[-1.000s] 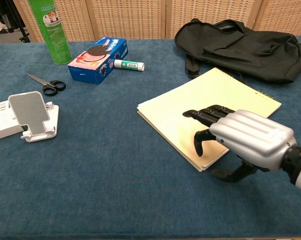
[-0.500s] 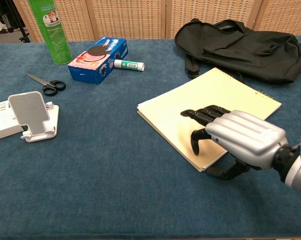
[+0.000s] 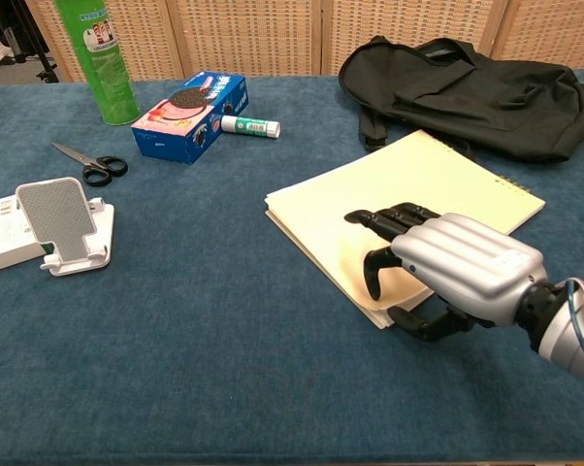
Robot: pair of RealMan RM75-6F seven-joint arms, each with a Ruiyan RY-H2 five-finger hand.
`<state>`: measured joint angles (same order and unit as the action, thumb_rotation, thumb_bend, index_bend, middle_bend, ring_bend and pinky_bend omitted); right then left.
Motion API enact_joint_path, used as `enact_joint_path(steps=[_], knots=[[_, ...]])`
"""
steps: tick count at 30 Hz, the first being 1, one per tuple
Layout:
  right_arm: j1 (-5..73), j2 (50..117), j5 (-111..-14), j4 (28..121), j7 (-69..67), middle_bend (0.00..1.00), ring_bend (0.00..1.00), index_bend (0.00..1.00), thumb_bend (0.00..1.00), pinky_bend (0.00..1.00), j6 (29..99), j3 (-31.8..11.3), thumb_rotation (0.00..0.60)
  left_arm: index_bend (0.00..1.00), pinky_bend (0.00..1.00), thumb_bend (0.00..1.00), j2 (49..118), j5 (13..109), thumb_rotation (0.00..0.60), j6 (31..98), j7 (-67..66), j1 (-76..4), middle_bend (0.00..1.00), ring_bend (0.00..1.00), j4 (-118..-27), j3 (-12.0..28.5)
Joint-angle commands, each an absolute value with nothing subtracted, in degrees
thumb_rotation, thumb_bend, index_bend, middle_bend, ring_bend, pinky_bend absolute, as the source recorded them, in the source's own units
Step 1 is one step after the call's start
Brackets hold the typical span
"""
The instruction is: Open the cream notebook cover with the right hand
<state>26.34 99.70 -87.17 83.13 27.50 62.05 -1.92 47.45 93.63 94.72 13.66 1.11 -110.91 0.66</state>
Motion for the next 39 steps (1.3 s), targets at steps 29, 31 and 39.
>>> enact_joint_path(steps=[29,31,39], knots=[[27.16,101.80,-88.11,80.19,14.22,0.05,0.00,0.66,1.00,0.00,68.86,-5.38,0.600,0.00,0.00,0.00,47.46,93.60,0.600,94.56,13.98,1.06,0.00,0.00,-110.76,0.61],[27.10,101.59,-87.42,81.03,13.54,0.05,0.00,0.66,1.00,0.00,69.28,-6.21,0.600,0.00,0.00,0.00,47.46,93.64,0.600,94.57,14.03,1.06,0.00,0.00,-110.74,0.60],[26.86,99.25,-80.03,86.40,9.43,0.05,0.00,0.68,1.00,0.00,70.05,-13.12,0.600,0.00,0.00,0.00,47.46,93.73,0.600,94.61,14.18,1.09,0.00,0.00,-110.69,0.55]])
